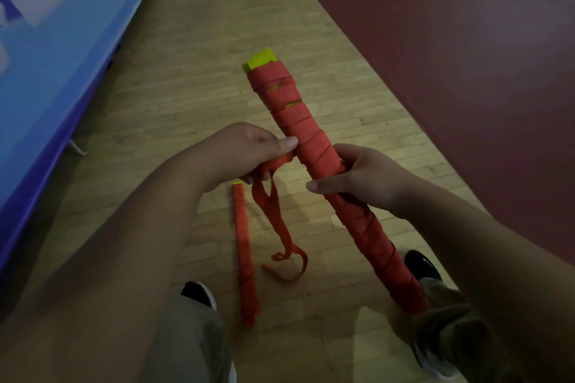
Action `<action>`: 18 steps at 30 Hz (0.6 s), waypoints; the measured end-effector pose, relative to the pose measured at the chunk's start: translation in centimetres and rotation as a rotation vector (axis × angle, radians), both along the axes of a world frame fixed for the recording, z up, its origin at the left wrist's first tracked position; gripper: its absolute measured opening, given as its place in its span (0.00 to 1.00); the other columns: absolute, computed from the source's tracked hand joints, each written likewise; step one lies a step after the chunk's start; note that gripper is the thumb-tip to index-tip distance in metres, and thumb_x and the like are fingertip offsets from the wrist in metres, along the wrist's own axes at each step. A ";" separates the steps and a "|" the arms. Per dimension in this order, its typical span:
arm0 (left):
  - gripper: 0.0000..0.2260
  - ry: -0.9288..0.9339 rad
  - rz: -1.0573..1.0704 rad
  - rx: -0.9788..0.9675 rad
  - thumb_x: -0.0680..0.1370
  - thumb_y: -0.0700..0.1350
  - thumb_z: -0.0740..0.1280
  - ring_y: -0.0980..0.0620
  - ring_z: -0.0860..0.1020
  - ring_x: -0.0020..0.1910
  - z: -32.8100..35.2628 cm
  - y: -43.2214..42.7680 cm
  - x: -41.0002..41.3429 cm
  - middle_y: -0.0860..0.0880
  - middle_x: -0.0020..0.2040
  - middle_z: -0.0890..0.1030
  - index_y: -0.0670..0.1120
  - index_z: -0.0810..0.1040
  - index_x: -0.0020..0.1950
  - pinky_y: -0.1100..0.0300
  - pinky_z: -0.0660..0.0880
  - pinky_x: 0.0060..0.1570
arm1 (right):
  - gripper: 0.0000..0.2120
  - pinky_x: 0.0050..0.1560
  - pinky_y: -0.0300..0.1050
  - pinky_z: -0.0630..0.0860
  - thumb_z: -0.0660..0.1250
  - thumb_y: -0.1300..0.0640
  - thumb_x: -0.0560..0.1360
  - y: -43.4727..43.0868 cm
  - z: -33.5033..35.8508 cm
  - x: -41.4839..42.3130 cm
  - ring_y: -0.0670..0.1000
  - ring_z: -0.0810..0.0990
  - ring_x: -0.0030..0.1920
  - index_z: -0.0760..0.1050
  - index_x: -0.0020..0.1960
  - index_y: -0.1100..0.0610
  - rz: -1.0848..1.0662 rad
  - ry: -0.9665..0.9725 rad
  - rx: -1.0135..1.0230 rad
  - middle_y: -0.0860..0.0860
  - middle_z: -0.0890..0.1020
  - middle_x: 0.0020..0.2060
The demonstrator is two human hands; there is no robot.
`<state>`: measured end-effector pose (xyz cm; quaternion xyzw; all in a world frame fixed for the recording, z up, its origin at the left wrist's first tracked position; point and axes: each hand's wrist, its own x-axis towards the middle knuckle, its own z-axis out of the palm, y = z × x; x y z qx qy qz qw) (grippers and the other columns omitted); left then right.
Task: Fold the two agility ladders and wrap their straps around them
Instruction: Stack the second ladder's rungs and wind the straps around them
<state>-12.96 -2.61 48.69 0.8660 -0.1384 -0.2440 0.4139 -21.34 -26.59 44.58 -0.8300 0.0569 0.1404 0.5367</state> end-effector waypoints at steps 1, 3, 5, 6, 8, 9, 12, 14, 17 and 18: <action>0.17 0.007 -0.015 0.021 0.79 0.62 0.74 0.56 0.82 0.36 -0.1 0.0 0.1 0.51 0.37 0.84 0.49 0.90 0.51 0.56 0.78 0.40 | 0.22 0.58 0.59 0.87 0.86 0.43 0.69 0.1 -0.1 0.0 0.51 0.90 0.49 0.83 0.60 0.39 0.001 0.002 -0.017 0.48 0.89 0.49; 0.12 0.014 -0.051 0.078 0.77 0.57 0.79 0.56 0.83 0.37 -0.3 0.1 0.3 0.49 0.40 0.87 0.49 0.89 0.51 0.56 0.77 0.40 | 0.23 0.58 0.59 0.87 0.86 0.42 0.69 0.2 -0.3 0.2 0.52 0.89 0.50 0.82 0.61 0.39 -0.002 0.002 -0.054 0.49 0.88 0.49; 0.08 0.010 -0.080 0.143 0.76 0.51 0.81 0.53 0.84 0.39 -0.5 0.2 0.4 0.45 0.42 0.89 0.48 0.88 0.50 0.54 0.75 0.41 | 0.24 0.59 0.60 0.86 0.86 0.41 0.68 0.2 -0.4 0.3 0.53 0.88 0.51 0.82 0.62 0.39 -0.007 0.000 -0.082 0.49 0.88 0.49; 0.06 0.005 -0.082 0.164 0.77 0.48 0.80 0.52 0.85 0.40 -0.6 0.2 0.4 0.45 0.41 0.89 0.47 0.88 0.50 0.53 0.73 0.42 | 0.25 0.59 0.60 0.86 0.86 0.41 0.68 0.3 -0.4 0.4 0.53 0.88 0.51 0.82 0.62 0.39 -0.010 -0.001 -0.093 0.49 0.88 0.49; 0.03 -0.003 -0.069 0.172 0.78 0.44 0.77 0.51 0.85 0.41 -0.7 0.2 0.4 0.45 0.39 0.89 0.46 0.86 0.50 0.53 0.72 0.42 | 0.26 0.59 0.60 0.86 0.86 0.41 0.68 0.3 -0.5 0.5 0.52 0.88 0.50 0.82 0.63 0.39 -0.011 -0.004 -0.113 0.48 0.88 0.49; 0.02 -0.007 -0.063 0.166 0.79 0.43 0.76 0.50 0.84 0.41 -0.7 0.1 0.4 0.45 0.39 0.89 0.46 0.86 0.50 0.52 0.72 0.42 | 0.26 0.58 0.59 0.86 0.86 0.40 0.68 0.3 -0.5 0.5 0.52 0.88 0.50 0.81 0.63 0.39 -0.010 -0.005 -0.123 0.48 0.88 0.49; 0.03 0.008 -0.044 0.116 0.78 0.46 0.78 0.44 0.86 0.44 -1.1 0.3 0.7 0.43 0.41 0.89 0.47 0.86 0.49 0.51 0.72 0.41 | 0.26 0.56 0.56 0.86 0.85 0.40 0.69 0.4 -0.7 0.4 0.52 0.88 0.49 0.81 0.63 0.40 -0.011 -0.007 -0.149 0.48 0.88 0.48; 0.05 0.021 -0.025 0.072 0.77 0.48 0.79 0.41 0.87 0.45 -1.2 0.4 0.9 0.42 0.45 0.89 0.48 0.87 0.48 0.52 0.71 0.39 | 0.26 0.53 0.53 0.85 0.85 0.40 0.69 0.5 -0.7 0.4 0.51 0.88 0.48 0.81 0.63 0.40 -0.017 -0.011 -0.165 0.48 0.88 0.47; 0.08 0.033 -0.017 0.008 0.78 0.49 0.78 0.49 0.85 0.41 -1.1 0.1 0.6 0.43 0.47 0.89 0.45 0.88 0.48 0.55 0.71 0.36 | 0.24 0.50 0.51 0.84 0.85 0.39 0.68 0.6 -0.8 0.5 0.50 0.88 0.47 0.81 0.61 0.39 -0.038 -0.020 -0.182 0.47 0.88 0.46; 0.09 0.033 -0.009 -0.007 0.79 0.49 0.77 0.52 0.85 0.39 -1.0 -0.2 0.4 0.45 0.45 0.89 0.43 0.87 0.48 0.56 0.71 0.35 | 0.24 0.48 0.50 0.84 0.85 0.39 0.68 0.7 -0.8 0.4 0.49 0.87 0.46 0.81 0.60 0.39 -0.045 -0.020 -0.184 0.47 0.87 0.46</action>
